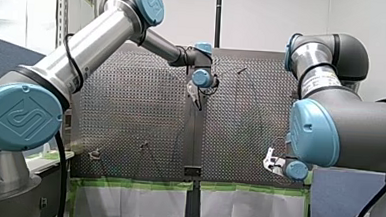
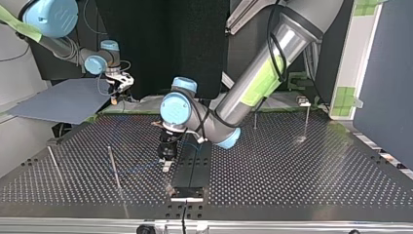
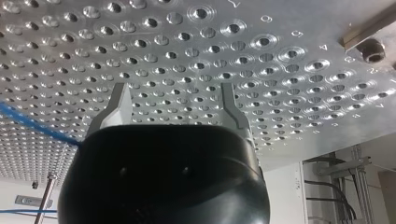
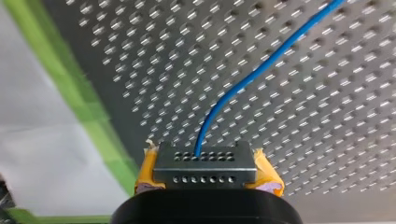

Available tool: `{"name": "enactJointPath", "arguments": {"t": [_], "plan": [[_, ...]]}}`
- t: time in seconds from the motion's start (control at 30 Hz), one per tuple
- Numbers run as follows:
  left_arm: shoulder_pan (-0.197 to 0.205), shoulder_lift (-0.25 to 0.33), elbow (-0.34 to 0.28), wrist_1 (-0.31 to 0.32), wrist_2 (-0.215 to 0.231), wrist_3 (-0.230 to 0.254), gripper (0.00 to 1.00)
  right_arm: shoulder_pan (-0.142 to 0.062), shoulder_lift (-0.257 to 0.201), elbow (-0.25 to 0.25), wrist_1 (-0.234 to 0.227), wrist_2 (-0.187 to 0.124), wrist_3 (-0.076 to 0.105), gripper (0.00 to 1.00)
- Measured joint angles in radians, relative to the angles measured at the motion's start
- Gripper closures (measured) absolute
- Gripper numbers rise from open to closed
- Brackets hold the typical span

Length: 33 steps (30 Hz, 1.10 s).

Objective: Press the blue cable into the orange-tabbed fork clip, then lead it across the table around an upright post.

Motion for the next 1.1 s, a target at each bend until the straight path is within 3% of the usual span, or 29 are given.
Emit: {"name": "enactJointPath", "arguments": {"t": [0.23,0.43,1.1], "plan": [[0.002,0.0,0.0,-0.002,0.0,0.0,0.09,-0.026,0.053,-0.004,-0.031,-0.004,0.0,1.0],[0.002,0.0,0.0,-0.012,-0.004,0.0,0.09,-0.041,0.066,-0.006,-0.041,-0.006,0.002,1.0],[0.003,0.0,0.0,-0.031,-0.009,-0.001,0.09,-0.057,0.099,-0.021,-0.051,-0.021,-0.001,1.0]]}}
